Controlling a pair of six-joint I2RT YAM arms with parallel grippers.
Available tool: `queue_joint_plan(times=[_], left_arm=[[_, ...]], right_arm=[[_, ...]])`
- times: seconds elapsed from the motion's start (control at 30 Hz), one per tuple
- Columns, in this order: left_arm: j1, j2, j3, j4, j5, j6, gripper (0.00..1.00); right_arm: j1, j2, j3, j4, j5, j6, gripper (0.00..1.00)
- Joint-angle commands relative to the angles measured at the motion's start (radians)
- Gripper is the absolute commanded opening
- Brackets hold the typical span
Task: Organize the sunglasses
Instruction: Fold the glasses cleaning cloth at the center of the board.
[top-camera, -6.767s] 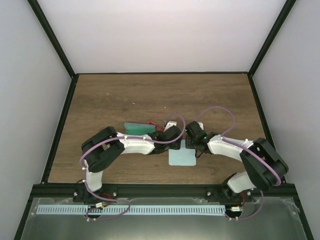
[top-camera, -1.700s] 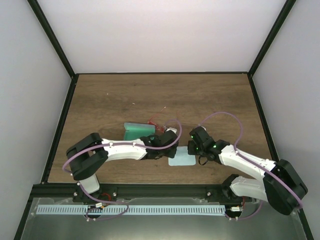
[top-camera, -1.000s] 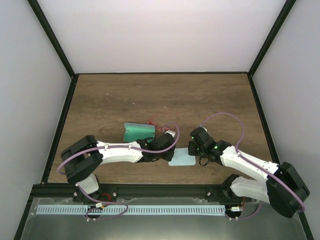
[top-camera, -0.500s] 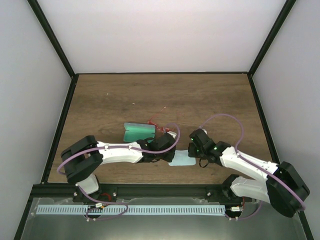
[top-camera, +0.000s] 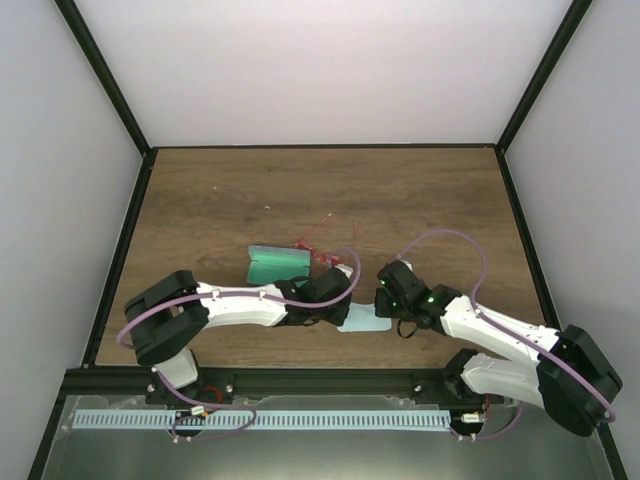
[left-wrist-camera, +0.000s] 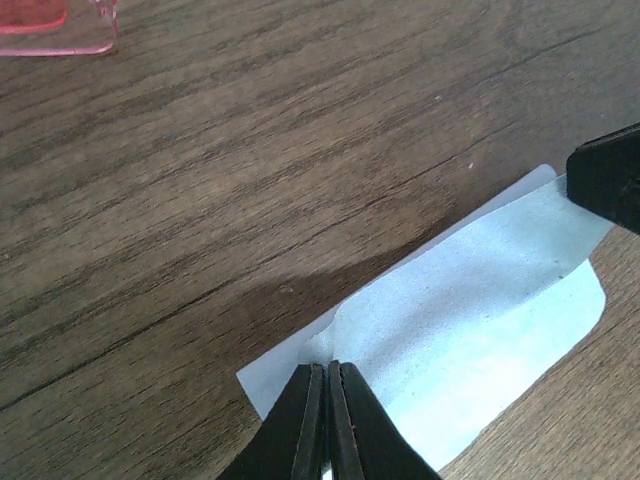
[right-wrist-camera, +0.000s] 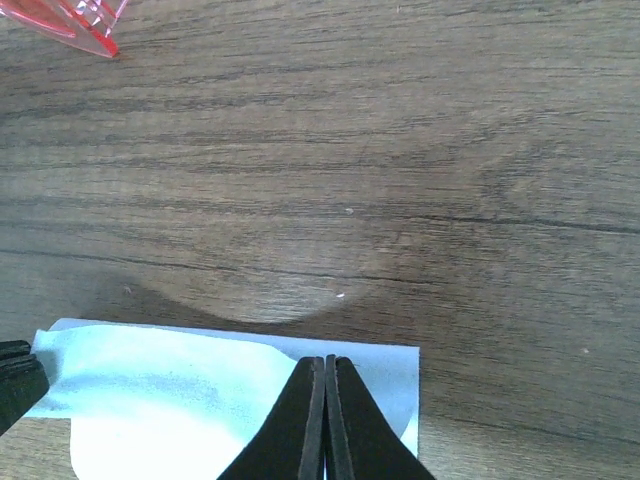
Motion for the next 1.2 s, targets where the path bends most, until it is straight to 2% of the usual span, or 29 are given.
queue_joint_plan(times=[0.0,0.57,1.17], left_arm=[[-0.008,0.009,-0.023,0.016,-0.001,0.004,0.04],[-0.020,-0.007,-0.048,0.053,0.057,-0.002,0.04],[-0.021,-0.024,-0.074,0.049,0.043,0.004,0.04]], right_arm=[[0.014,-0.013,-0.004,-0.017,0.012,0.022,0.01],[0.031,-0.042,-0.009,-0.041,0.027,0.053,0.01],[0.047,-0.041,-0.009,-0.057,0.040,0.074,0.01]])
